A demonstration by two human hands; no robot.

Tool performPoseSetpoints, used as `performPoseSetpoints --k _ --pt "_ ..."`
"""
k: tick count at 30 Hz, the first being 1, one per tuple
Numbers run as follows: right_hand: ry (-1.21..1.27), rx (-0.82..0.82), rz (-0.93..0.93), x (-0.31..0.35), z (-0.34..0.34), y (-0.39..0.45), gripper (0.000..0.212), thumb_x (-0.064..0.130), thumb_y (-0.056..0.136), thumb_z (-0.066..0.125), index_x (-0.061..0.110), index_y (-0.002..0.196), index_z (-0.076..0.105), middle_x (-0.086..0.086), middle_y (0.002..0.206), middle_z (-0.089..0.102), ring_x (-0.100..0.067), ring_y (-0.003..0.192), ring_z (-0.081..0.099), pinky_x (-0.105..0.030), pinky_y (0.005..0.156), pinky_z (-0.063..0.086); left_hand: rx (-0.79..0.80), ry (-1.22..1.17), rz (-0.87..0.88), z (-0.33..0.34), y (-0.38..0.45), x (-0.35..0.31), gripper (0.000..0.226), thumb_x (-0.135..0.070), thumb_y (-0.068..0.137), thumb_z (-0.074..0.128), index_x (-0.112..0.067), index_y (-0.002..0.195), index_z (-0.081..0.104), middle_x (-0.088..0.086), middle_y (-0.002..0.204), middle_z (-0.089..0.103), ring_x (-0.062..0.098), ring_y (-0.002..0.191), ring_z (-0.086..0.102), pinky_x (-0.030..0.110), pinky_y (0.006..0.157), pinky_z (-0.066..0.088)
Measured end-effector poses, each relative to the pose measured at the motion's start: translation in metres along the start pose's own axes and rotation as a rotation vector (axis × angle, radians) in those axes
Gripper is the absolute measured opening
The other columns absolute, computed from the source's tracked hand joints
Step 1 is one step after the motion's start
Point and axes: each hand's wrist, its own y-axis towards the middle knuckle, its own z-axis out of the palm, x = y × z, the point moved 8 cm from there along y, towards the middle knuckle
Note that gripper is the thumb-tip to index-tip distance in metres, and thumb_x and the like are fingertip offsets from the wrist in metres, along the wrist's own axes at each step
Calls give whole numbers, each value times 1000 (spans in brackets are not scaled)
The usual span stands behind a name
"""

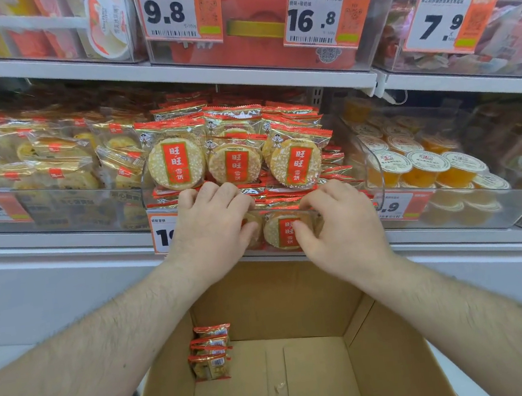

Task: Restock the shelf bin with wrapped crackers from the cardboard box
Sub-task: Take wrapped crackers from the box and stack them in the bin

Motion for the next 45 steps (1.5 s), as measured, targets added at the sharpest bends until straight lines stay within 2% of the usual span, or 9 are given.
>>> performPoseSetpoints --k 6,14,21,25,30,34,37,40,45 --pt "-104 16 11 7 10 6 16 23 73 79 14 82 70 -2 83 64 -28 82 59 -39 70 45 26 -12 -6 -4 8 1 18 -19 70 82 -19 76 66 -4 80 65 26 80 60 39 77 25" --pt "-45 36 14 21 2 0 10 21 76 78 18 75 68 4 78 63 -24 79 59 -34 70 38 30 -47 20 -17 -1 7 20 -18 67 85 -21 73 66 -6 79 67 26 82 61 40 79 23" --pt "-49 89 23 24 0 0 7 26 80 72 19 82 70 5 83 63 -22 87 59 -31 74 33 2 -64 22 -27 -3 2 13 -26 72 75 -22 83 68 -6 87 66 25 89 59 40 81 23" --pt "35 -3 20 25 -9 -4 20 30 73 69 18 88 69 4 86 61 -23 86 60 -31 73 39 -73 -157 84 -44 -6 -14 27 -31 75 60 -18 97 67 -4 93 64 23 88 56 38 79 30" --pt "289 -82 -59 46 -6 -33 11 21 74 58 12 77 63 -1 79 58 -25 75 58 -39 66 50 230 -485 95 -18 -37 -37 14 -31 76 56 -25 82 45 -13 72 48 21 71 57 30 59 39" --pt "346 182 101 38 57 -64 9 26 76 59 18 78 61 5 79 55 -21 76 58 -35 67 50 635 -390 25 34 -76 -32 16 -34 81 55 -27 92 46 -12 82 54 15 81 56 28 63 34" --pt "351 573 290 30 136 -108 5 20 78 61 25 75 60 5 80 60 -22 83 59 -33 73 50 941 -294 38 67 -113 -25 28 -34 84 56 -30 112 52 -13 96 59 14 91 57 29 72 44" --pt "376 942 369 42 210 -176 13 15 81 54 22 73 61 -3 83 67 -30 86 63 -34 76 53 1181 -322 58 90 -155 -26 25 -32 88 54 -29 113 55 -13 98 63 13 93 58 35 82 51" --pt "247 1443 323 74 304 -299 25 19 84 57 11 105 70 -9 107 70 -28 102 66 -29 78 54 1403 -328 56 111 -199 -22 23 -24 90 53 -26 113 57 -10 110 65 14 102 59 30 87 48"
